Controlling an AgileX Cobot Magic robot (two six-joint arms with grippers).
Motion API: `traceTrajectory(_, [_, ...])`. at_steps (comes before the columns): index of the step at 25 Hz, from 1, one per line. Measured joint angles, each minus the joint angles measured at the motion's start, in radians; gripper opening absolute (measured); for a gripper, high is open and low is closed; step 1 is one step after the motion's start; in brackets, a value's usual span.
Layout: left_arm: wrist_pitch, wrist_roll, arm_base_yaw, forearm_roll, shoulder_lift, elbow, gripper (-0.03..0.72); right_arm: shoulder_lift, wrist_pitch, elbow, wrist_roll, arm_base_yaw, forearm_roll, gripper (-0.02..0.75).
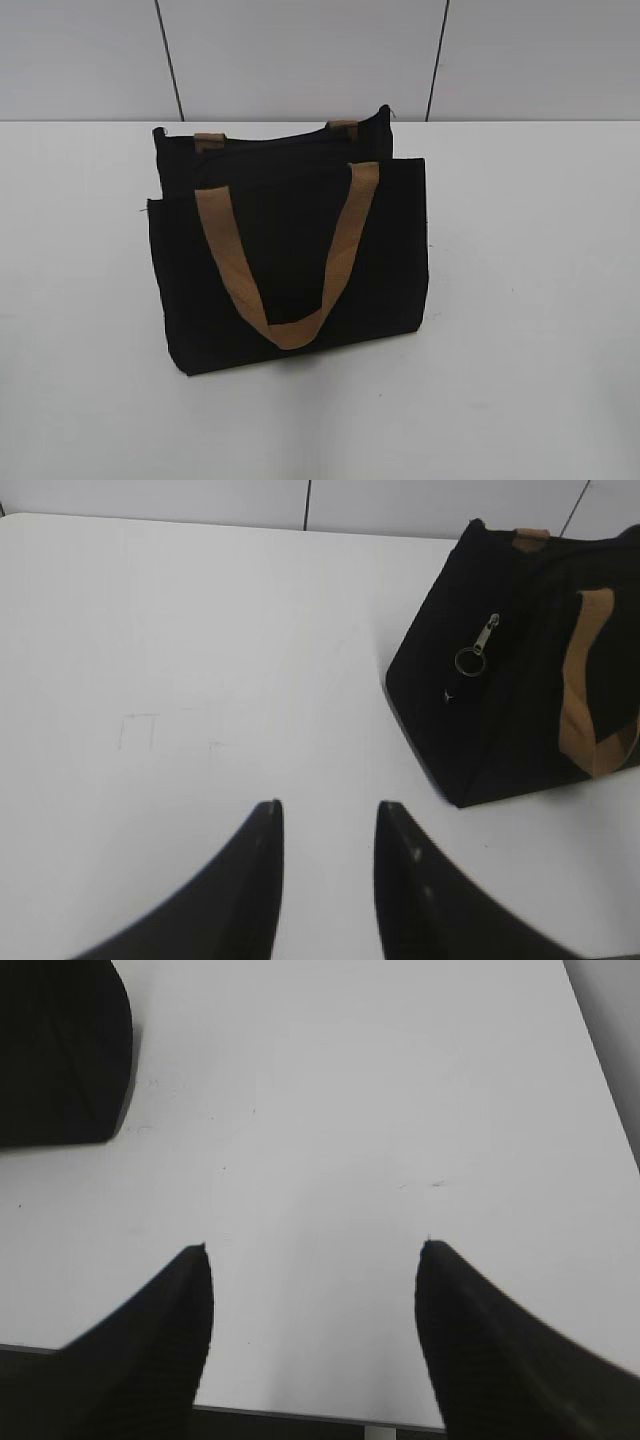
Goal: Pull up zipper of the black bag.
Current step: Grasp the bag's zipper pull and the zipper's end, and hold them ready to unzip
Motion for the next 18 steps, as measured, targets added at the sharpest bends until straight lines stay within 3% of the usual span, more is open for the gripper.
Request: traceTrajectory(18, [0.0,0.0,0.0,0.0,0.0,0.0,0.237,0.0,0.0,0.0,0.0,0.0,0.0,0.494])
